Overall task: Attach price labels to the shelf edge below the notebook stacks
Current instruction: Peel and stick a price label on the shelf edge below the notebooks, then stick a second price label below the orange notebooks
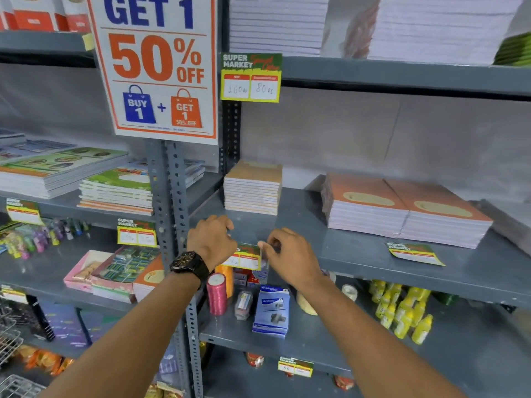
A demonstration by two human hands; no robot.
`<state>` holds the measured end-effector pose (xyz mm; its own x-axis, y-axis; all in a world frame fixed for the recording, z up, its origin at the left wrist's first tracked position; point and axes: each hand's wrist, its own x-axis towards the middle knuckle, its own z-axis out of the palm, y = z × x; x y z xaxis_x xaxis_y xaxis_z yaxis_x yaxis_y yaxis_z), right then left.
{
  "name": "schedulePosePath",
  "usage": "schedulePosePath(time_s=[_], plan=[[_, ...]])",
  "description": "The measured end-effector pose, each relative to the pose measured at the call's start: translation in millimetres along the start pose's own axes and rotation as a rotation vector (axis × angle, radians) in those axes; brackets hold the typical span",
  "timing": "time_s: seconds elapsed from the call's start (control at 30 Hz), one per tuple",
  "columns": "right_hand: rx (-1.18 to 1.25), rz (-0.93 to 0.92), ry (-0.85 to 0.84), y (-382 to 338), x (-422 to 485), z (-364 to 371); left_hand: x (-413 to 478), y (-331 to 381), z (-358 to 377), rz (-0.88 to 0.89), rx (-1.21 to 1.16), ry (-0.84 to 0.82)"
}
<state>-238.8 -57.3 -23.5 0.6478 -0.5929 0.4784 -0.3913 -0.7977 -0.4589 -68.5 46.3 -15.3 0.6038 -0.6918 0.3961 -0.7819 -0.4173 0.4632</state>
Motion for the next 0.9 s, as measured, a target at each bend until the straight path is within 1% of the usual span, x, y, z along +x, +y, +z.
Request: schedulePosePath(time_s=[0.07, 0.17, 0.27, 0.33, 0.43, 0.5, 0.6, 0.73, 0.9], plan=[[0.032, 0.02, 0.08, 25, -11, -25, 4, 29, 10, 0.055, -0.079, 0.009], [0.048, 0.074, 0.181, 67, -20, -67, 9, 82, 33, 0.127, -0.134, -0.007], [0.07, 0.14, 0.233, 114, -27, -111, 11, 139, 62, 0.173, -0.212, -0.076], [0.088, 0.199, 0.236, 146, -29, -137, 11, 175, 79, 0.196, -0.246, -0.146], [0.057, 0.304, 0.198, 193, -33, -172, 9, 226, 103, 0.166, -0.298, -0.326], [0.041, 0.374, 0.172, 217, -34, -187, 10, 250, 115, 0.175, -0.257, -0.431], [0.067, 0.449, 0.093, 245, -39, -204, 13, 279, 135, 0.165, -0.167, -0.532], [0.189, 0.465, 0.001, 269, -41, -212, 15, 305, 156, 0.087, -0.173, -0.602], [0.319, 0.466, -0.049, 275, -37, -210, 14, 319, 173, 0.034, -0.204, -0.599]])
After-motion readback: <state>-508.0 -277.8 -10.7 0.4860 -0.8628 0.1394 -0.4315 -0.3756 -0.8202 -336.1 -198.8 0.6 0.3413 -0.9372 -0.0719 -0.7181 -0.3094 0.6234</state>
